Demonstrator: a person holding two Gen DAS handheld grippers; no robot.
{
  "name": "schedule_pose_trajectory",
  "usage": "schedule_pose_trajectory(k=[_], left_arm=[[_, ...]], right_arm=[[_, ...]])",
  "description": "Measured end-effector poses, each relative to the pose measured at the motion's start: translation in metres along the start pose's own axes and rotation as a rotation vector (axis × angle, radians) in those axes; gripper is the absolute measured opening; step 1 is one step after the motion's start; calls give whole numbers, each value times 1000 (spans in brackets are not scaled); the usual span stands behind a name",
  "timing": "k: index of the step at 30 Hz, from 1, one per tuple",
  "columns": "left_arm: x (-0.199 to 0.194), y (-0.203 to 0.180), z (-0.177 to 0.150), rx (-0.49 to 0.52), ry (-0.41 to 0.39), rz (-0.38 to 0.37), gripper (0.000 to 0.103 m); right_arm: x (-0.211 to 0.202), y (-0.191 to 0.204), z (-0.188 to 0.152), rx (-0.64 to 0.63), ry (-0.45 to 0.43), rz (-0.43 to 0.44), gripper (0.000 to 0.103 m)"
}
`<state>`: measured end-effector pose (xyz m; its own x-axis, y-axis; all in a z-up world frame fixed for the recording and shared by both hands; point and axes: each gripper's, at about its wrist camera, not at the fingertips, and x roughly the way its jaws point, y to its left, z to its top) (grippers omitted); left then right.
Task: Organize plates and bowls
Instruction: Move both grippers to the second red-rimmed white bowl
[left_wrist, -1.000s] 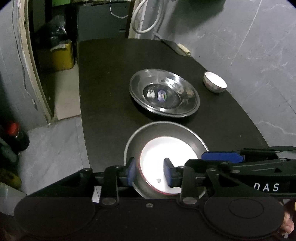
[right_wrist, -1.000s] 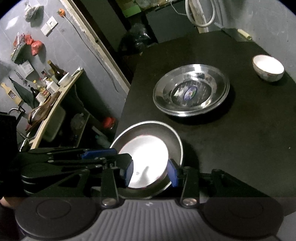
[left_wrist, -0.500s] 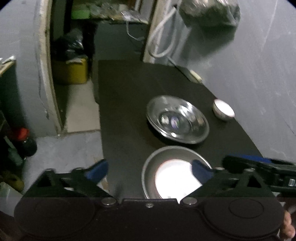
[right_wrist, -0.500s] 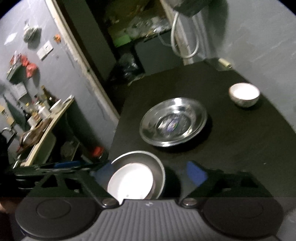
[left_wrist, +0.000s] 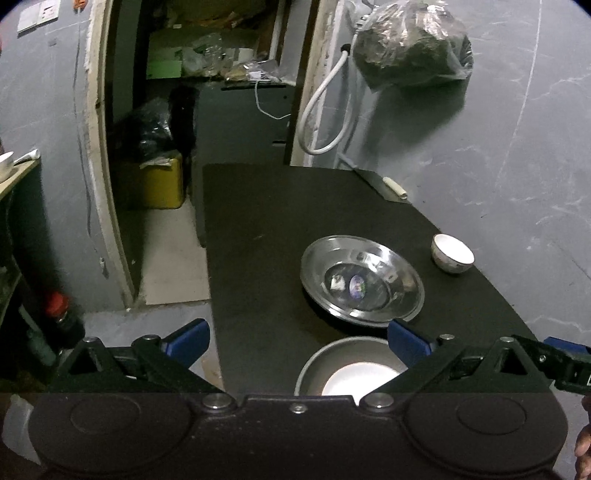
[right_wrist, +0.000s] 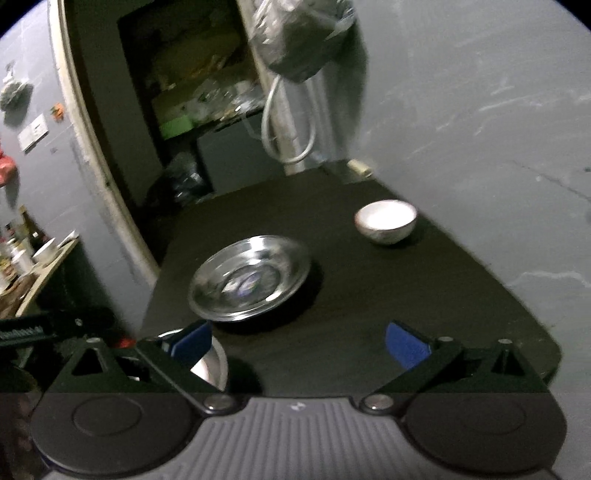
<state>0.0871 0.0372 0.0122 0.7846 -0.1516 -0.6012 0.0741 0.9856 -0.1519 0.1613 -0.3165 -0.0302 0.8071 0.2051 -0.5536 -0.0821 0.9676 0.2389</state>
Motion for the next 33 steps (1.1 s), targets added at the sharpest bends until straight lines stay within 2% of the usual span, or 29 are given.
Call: schedule_pose_trajectory(k=[3, 7, 10, 15, 18, 22, 27, 30, 33], left_arm=[[9, -8, 10, 36, 2, 6, 102], [25, -24, 29, 107, -2, 6, 102], [46, -37, 45, 125, 10, 14, 102], [85, -59, 81, 148, 88, 10, 102], [105, -79, 106, 220, 89, 17, 102], [133, -107, 140, 336, 57, 29, 102], [164, -137, 163, 439, 39, 28, 102], [185, -151, 171, 467, 48, -7, 102], [209, -162, 175, 464, 72, -42, 102]], right_arm=[[3, -11, -1, 5, -32, -45, 103], [14, -30, 2, 35, -38, -64, 103], [30, -48, 10, 75, -9, -37, 103], [63, -79, 37, 174, 25, 19, 103], [87, -95, 53, 195, 14, 27, 103], [122, -115, 67, 271, 47, 85, 103], [147, -124, 76, 289, 36, 52, 103], [158, -128, 81, 307, 10, 23, 103], [170, -132, 82, 326, 26, 66, 103]])
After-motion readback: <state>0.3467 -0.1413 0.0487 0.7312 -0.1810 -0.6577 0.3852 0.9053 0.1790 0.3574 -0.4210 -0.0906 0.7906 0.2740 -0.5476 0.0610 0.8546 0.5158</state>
